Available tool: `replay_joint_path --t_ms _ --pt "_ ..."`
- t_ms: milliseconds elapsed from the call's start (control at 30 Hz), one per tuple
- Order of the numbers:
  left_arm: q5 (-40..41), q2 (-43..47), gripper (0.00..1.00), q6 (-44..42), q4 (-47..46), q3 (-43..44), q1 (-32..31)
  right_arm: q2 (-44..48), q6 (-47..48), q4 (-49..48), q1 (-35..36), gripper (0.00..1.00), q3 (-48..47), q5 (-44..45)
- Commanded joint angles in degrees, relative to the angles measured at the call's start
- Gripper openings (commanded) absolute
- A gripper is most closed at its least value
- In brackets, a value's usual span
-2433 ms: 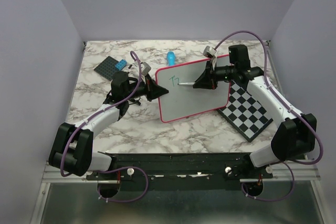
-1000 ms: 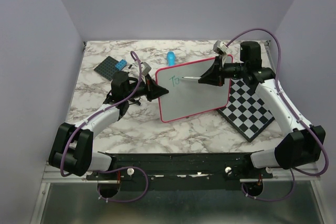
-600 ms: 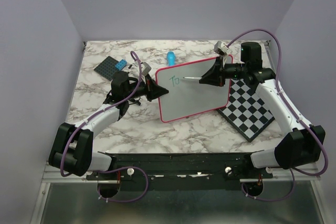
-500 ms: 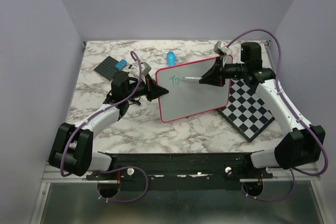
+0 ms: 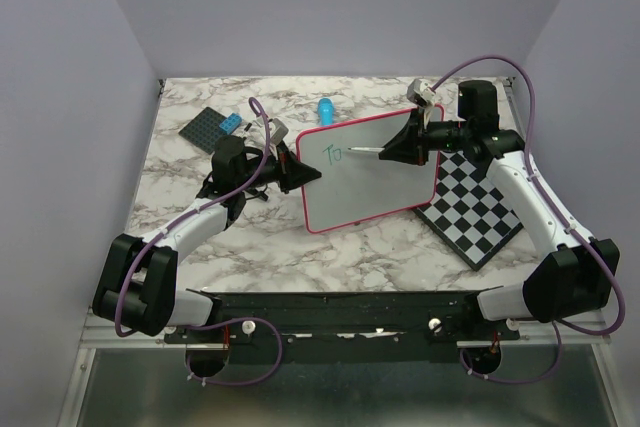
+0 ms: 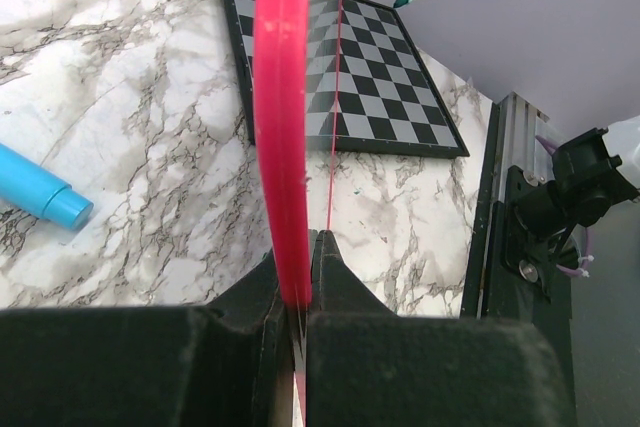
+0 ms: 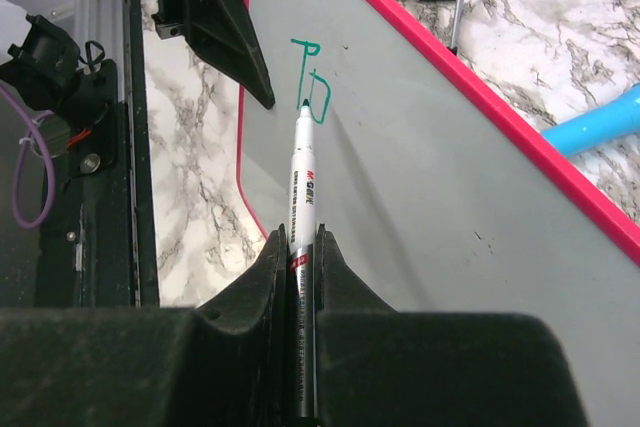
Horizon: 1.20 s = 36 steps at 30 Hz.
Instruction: Write a sentence on the whiteboard
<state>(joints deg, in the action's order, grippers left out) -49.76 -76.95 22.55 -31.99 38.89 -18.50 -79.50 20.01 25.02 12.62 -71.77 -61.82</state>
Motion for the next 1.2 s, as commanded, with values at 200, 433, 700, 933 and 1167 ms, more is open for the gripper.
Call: replay_joint_path --t_ms 200,433,700,933,1167 --pt "3.53 -0.22 0.0 -6.55 4.13 0.3 0.04 -0.56 1.0 0.65 -0.32 0.01 0.31 -1.37" --pt "3.53 -0.22 0.0 -6.64 4.21 0.3 0.04 -0.74 1.17 0.56 -0.23 0.01 0.31 -1.2" --pt "3.53 -0.22 0.0 -6.64 4.3 0.39 0.04 -1.7 1.26 0.56 -0.93 0.0 -1.27 -1.02" --pt "3.53 -0.22 0.0 -6.73 4.3 0.31 0.04 -2.67 0.91 0.56 -1.55 0.0 -3.03 -1.11" --pt "3.61 -0.22 0.0 -6.9 4.56 0.3 -0.04 -3.99 -0.5 -0.32 -1.64 0.01 -4.78 -0.93"
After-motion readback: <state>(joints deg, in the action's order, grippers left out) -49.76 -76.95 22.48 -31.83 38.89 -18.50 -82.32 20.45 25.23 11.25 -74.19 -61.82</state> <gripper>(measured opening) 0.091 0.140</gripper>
